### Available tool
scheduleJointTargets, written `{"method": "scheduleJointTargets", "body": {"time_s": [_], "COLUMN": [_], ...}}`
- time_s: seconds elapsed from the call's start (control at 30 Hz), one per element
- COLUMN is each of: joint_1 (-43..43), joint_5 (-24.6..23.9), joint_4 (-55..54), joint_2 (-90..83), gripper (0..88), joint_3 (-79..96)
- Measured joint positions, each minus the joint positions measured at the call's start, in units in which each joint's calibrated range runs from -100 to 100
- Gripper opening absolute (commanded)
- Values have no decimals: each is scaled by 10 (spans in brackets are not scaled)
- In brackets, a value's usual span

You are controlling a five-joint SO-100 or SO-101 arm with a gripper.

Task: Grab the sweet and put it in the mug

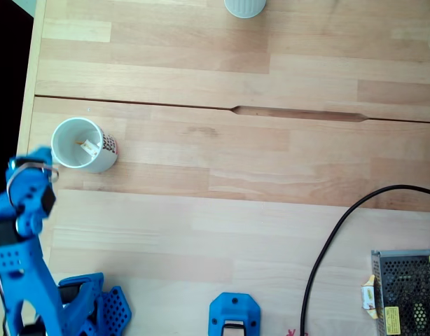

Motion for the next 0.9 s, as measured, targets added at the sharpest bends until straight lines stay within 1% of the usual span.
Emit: {"method": "scheduleJointTargets", "body": {"time_s": [0.13,0.23,0.33,0.47,0.67,0.77,0.9], "joint_1": [17,21,27,29,29,29,29], "joint_5": [0,0,0,0,0,0,0], "joint_4": [81,86,63,3,-87,-106,-103], "joint_2": [-107,-200,-302,-434,-585,-639,-688], "gripper": [30,31,31,31,30,30,30], "joint_3": [131,239,342,490,712,739,758]}}
